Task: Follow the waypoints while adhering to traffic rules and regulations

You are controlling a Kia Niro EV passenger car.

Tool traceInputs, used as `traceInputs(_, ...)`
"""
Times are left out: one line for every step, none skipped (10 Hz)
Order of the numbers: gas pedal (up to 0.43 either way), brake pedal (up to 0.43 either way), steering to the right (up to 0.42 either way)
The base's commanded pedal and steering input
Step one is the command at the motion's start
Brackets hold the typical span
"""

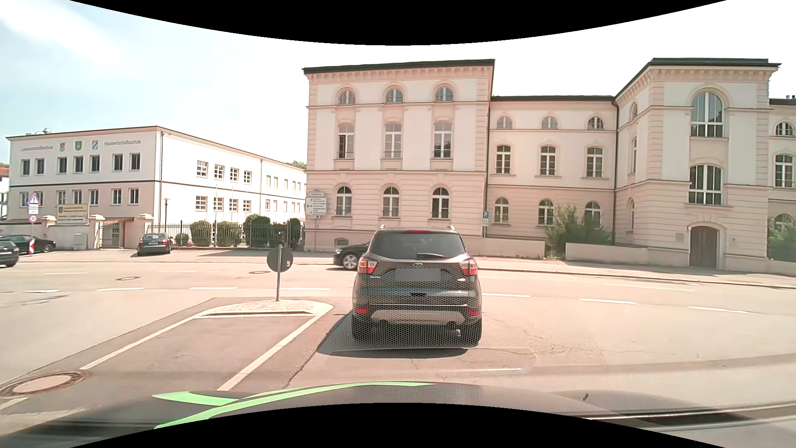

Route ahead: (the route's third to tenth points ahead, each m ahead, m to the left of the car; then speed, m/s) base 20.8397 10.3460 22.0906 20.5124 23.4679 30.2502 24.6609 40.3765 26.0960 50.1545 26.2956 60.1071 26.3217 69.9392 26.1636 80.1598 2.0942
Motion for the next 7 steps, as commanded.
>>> traceInputs(0.0,0.341,0.056)
traceInputs(0.0,0.341,0.056)
traceInputs(0.0,0.341,0.056)
traceInputs(0.0,0.335,0.056)
traceInputs(0.0,0.329,0.056)
traceInputs(0.0,0.323,0.056)
traceInputs(0.0,0.317,0.056)
